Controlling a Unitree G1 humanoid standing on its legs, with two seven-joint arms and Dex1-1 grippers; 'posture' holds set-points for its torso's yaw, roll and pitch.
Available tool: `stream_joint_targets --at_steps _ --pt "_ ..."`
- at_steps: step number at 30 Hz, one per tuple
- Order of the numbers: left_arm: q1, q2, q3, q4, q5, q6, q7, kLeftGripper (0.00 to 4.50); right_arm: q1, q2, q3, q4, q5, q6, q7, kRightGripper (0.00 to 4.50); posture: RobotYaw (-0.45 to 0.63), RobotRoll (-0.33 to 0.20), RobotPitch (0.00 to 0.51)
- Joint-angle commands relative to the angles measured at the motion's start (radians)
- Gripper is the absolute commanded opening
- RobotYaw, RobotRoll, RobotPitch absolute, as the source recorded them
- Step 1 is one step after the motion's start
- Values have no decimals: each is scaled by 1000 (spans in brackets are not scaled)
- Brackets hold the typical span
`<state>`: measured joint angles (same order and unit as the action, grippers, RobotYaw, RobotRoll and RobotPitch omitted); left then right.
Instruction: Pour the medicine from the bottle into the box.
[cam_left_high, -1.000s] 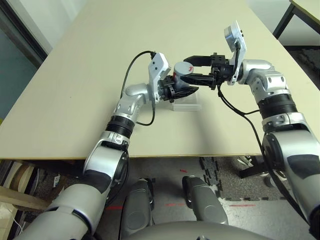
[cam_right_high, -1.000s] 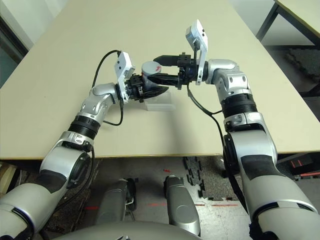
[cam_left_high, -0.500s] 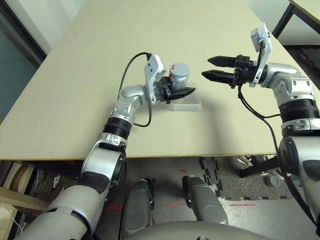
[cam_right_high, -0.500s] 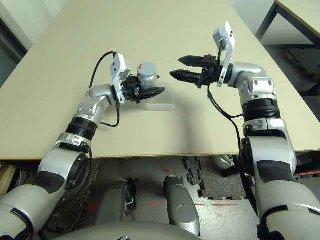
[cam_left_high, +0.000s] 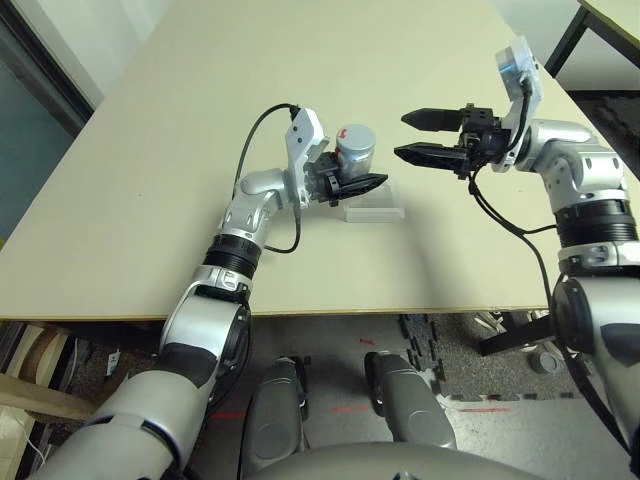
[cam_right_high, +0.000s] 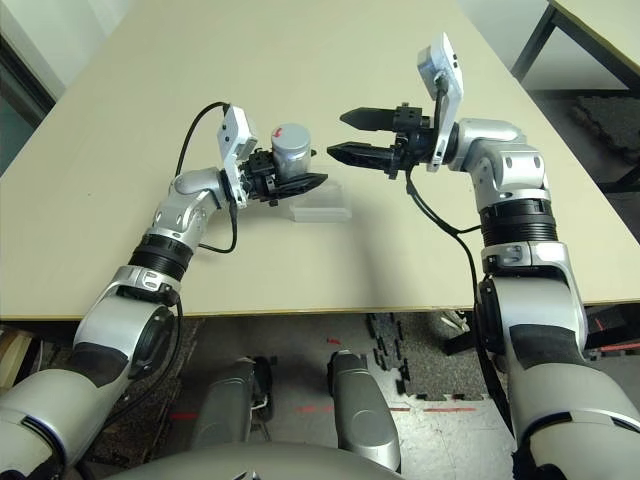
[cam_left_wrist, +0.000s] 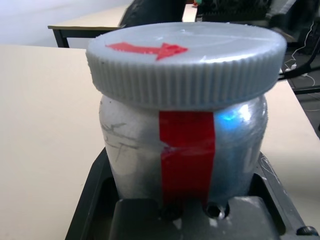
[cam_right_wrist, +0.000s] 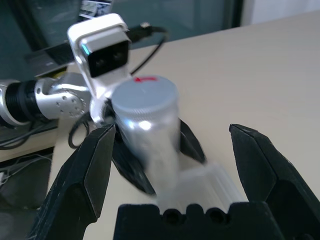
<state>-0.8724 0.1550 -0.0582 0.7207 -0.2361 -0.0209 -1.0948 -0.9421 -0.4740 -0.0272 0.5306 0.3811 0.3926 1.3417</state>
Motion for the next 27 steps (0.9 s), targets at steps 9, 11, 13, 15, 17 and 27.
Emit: stream_joint_targets --at_steps 9,11,13,15,17,27 --pt "-13 -16 -10 6 13 -10 -1 2603 -37 82 20 46 -15 -82 -41 4500 -215 0 137" --pt "-11 -15 -10 3 12 -9 -1 2603 -41 91 23 48 -15 -84 -40 4500 -214 0 138" --pt "-9 -14 -10 1 13 -8 0 2603 -45 102 27 52 -15 -86 -39 4500 -214 0 139" --pt "-8 -14 -10 1 13 -8 1 2603 -49 111 29 53 -16 -85 -39 4500 -213 0 140" --pt "-9 -14 -9 4 13 -9 2 2603 -52 119 32 53 -15 -83 -38 4500 -212 0 142" --pt "-10 -20 -8 12 17 -18 15 2603 -47 148 49 30 -19 -77 -45 4500 -215 0 147"
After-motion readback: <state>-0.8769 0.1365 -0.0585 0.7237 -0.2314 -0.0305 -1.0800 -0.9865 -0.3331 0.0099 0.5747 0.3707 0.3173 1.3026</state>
